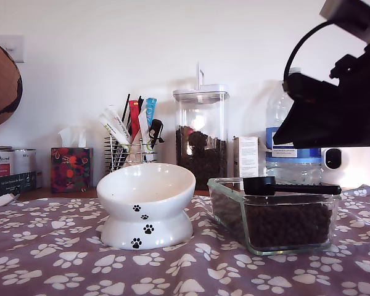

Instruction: Measure one spoon of cat food and pour it into the food bowl

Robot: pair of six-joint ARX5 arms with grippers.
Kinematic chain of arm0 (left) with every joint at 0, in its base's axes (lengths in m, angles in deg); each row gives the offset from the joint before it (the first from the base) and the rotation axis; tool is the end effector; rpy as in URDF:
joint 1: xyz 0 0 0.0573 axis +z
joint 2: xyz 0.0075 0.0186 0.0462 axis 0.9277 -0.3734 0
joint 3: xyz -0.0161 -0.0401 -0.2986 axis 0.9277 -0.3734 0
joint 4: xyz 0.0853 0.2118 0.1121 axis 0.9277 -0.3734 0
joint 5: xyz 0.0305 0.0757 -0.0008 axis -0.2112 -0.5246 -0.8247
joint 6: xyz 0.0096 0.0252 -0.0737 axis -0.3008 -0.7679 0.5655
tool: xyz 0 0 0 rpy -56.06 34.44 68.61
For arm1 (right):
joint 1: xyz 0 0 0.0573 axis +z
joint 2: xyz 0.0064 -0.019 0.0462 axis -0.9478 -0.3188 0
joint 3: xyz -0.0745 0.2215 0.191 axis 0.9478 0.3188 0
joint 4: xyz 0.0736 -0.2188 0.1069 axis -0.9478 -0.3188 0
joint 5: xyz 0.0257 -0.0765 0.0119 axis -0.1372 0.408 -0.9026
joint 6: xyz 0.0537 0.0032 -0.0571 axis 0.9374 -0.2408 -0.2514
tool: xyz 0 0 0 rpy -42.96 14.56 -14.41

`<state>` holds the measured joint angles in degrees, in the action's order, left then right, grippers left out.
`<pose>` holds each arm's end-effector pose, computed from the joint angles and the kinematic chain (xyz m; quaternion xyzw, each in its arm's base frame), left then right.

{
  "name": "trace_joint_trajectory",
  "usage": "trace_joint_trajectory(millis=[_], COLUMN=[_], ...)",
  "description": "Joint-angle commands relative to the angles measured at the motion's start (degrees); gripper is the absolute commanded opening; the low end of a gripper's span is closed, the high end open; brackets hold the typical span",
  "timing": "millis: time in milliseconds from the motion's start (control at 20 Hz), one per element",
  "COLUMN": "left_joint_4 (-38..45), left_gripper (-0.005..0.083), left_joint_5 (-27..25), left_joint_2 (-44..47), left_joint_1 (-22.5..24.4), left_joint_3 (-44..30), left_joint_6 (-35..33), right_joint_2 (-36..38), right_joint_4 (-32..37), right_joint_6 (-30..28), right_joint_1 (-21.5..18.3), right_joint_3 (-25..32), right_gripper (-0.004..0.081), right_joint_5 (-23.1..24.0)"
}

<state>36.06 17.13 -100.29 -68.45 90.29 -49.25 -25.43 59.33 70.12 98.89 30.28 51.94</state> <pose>0.1058 -0.0192 0.2513 -0.0715 0.0814 -0.1432 0.9837 0.2042 0.1092 0.1968 0.0084 0.1982 0.2425 0.9497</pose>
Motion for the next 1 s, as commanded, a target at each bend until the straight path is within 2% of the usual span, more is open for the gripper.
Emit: trace_joint_trajectory(millis=[0,450,950], left_joint_4=[0.1,0.1,-0.1], left_gripper=[-0.0019,-0.0019,-0.0019], left_joint_5=[0.2,0.2,-0.3], left_joint_2=[-0.2,-0.2,-0.3], left_joint_1=[-0.3,-0.3,-0.3], left_joint_3=[-0.2,-0.2,-0.2], left_joint_6=[-0.1,-0.1,-0.1], right_joint_2=[-1.7,-10.4,-13.7], right_joint_4=[2.3,7.2,6.2], right_joint_6=[-0.5,-1.6,-3.0], right_joint_1=[0.2,2.5,2.5], right_joint_3=[-0.5,-0.5,-0.5], right_gripper=[0.0306,0.0306,0.0305], right_joint_5=[1.5,4.8,7.2])
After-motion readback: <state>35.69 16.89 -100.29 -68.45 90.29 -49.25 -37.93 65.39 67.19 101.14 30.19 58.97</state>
